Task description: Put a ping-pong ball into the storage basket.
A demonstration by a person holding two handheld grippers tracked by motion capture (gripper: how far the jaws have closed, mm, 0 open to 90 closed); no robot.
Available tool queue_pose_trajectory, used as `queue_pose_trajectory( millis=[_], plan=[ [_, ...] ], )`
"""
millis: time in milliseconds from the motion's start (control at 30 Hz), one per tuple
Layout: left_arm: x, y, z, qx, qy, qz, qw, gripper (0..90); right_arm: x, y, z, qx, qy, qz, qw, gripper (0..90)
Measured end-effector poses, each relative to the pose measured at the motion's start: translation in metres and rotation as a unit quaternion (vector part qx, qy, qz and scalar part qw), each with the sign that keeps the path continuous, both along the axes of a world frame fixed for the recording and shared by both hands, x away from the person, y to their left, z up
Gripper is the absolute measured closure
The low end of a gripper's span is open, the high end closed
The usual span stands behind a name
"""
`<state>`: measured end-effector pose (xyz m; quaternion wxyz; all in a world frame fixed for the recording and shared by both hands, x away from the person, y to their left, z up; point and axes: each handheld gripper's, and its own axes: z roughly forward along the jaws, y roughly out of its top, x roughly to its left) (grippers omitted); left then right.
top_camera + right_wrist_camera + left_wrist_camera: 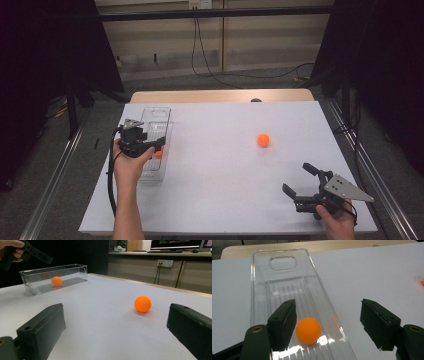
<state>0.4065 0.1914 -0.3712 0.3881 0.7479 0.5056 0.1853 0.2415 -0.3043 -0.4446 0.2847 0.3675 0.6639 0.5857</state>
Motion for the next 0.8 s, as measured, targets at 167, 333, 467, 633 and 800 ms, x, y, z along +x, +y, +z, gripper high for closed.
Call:
queue_pose_trajectory(
  millis=[167,333,467,633,800],
  plan=[
    [0.000,-0.010,0.001,0.002,0.004,-0.012,0.9999,26.9,0.000,0.000,0.000,-0.001,0.001,0.003,1.0000,1.2],
    [-0.001,-0.018,0.004,0.005,0.003,-0.018,0.9998,23.3,-0.001,0.000,0.001,-0.002,0.000,0.002,1.0000,1.2],
    [-0.001,-0.024,0.004,0.003,0.007,-0.032,0.9995,22.6,-0.002,-0.001,0.001,0.000,0.000,0.000,1.0000,1.2],
    [-0.001,-0.031,0.003,-0.008,0.011,-0.051,0.9986,19.8,-0.002,0.000,0.001,-0.002,0.000,0.002,1.0000,1.2],
    [-0.002,-0.041,0.005,-0.004,0.009,-0.067,0.9977,17.1,-0.001,0.000,0.000,0.000,0.002,-0.001,1.0000,1.2]
  ],
)
